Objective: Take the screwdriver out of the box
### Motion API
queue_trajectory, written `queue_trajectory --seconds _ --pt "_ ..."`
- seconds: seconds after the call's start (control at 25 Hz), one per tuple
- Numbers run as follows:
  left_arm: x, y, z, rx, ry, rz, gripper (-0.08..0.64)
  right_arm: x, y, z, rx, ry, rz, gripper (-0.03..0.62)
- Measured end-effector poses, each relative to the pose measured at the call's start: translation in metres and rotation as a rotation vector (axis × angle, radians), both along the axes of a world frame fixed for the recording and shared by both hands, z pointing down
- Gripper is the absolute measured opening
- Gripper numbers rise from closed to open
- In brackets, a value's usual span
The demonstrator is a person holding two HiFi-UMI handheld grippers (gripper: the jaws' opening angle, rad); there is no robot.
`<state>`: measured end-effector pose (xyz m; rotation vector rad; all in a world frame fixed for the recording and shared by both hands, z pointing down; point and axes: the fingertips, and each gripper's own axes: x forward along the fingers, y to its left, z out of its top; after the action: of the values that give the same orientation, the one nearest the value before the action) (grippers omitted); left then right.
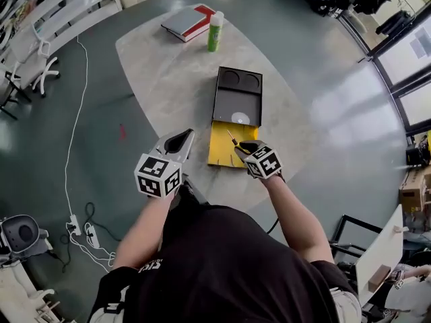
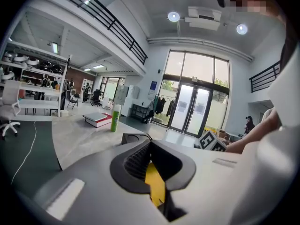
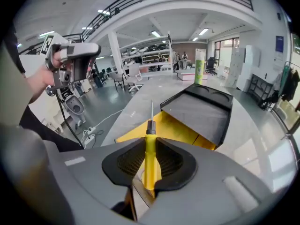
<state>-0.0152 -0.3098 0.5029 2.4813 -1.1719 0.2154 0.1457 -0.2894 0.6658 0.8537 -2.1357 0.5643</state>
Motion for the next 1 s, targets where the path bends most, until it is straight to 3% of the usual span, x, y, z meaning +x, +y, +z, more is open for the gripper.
queue_trajectory --seconds 0.2,0.48,0.6,0.88,1.0 --pt "0.006 0.009 -0.021 0.046 -0.020 -0.038 0.003 0.026 -0.005 -0.047 0.095 -0.127 0.063 0.086" --pt "0.021 0.038 -0.047 0.104 -0.067 -0.059 0.003 0.062 0.016 -0.115 0.180 -0.409 0.125 0.084" --pt "0.021 0.042 -0.049 0.109 -0.064 -0.076 0.003 0.073 0.023 -0.133 0.208 -0.450 0.131 0.084" --pt "0.013 0.045 -0.055 0.118 -0.041 -0.026 0.003 0.074 0.036 -0.177 0.276 -0.562 0.191 0.084" --pt "0.000 0.045 -0.062 0.144 -0.085 -0.014 0.003 0.061 0.043 -0.204 0.319 -0.624 0.197 0.084"
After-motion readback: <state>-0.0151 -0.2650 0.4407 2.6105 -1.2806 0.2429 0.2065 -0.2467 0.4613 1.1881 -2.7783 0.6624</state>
